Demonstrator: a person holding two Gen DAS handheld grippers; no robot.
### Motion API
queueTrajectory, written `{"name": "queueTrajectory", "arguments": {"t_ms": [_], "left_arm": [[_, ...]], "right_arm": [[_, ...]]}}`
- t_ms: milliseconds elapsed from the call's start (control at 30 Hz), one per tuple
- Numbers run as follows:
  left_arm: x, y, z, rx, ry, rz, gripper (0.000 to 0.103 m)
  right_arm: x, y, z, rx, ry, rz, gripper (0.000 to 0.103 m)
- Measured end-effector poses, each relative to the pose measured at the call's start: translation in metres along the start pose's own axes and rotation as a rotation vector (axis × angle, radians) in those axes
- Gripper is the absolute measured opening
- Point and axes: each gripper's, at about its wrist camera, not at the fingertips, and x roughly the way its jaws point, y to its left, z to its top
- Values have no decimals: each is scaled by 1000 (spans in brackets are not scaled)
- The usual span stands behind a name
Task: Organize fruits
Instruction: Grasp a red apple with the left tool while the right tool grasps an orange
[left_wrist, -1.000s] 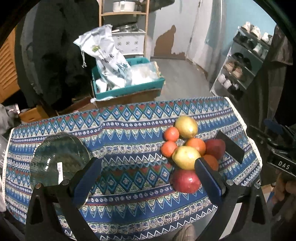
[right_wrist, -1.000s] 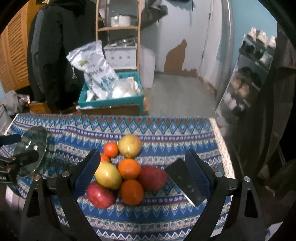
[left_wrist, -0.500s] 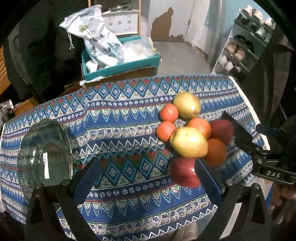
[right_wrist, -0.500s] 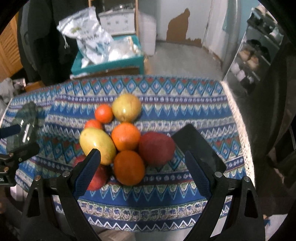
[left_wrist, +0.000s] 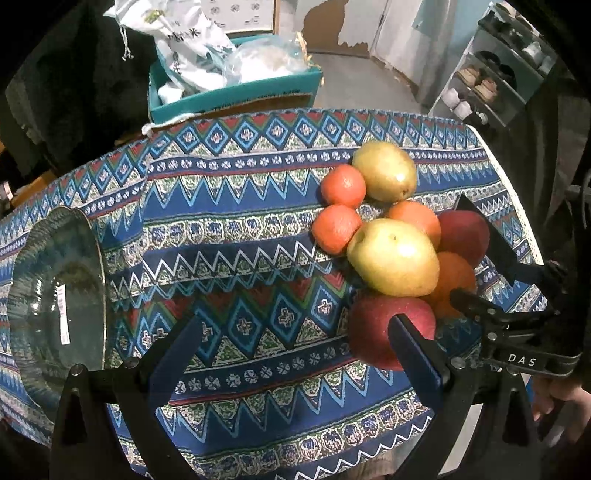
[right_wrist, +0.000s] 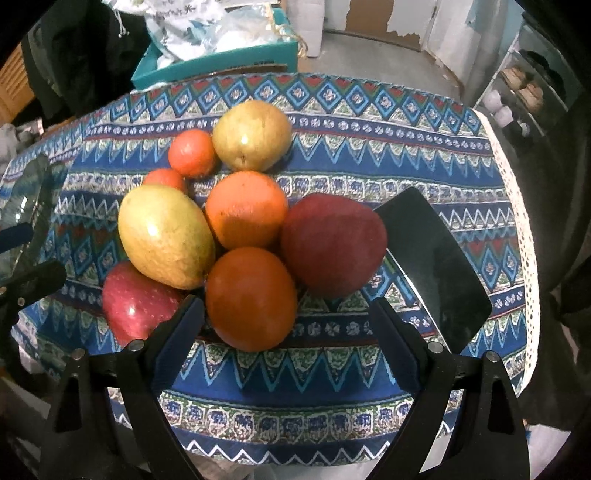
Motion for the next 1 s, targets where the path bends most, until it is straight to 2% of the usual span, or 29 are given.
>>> {"name": "queueTrajectory", "arguments": {"t_ms": [433,467,500,567,667,1000], "left_arm": [[9,-8,0,17,18,-12,101],[9,-10,0,22,18,-14,101],[10,-12,0,28,19,-15,101],[10,-17,0,37,20,-23,101],[12,-24,-1,49,24,-36,101],[24,-49,-4,76,52,-72,101]], "right_arm": [[29,4,1,-17,50,39,83],[28,3,0,-16,50,49,77],[27,3,-1,-10,51,75,58],[28,5,-1,-3,50,106,57],[26,8,-6,-28,47,70,56],[-3,-15,-20,18,13,36,56]]}}
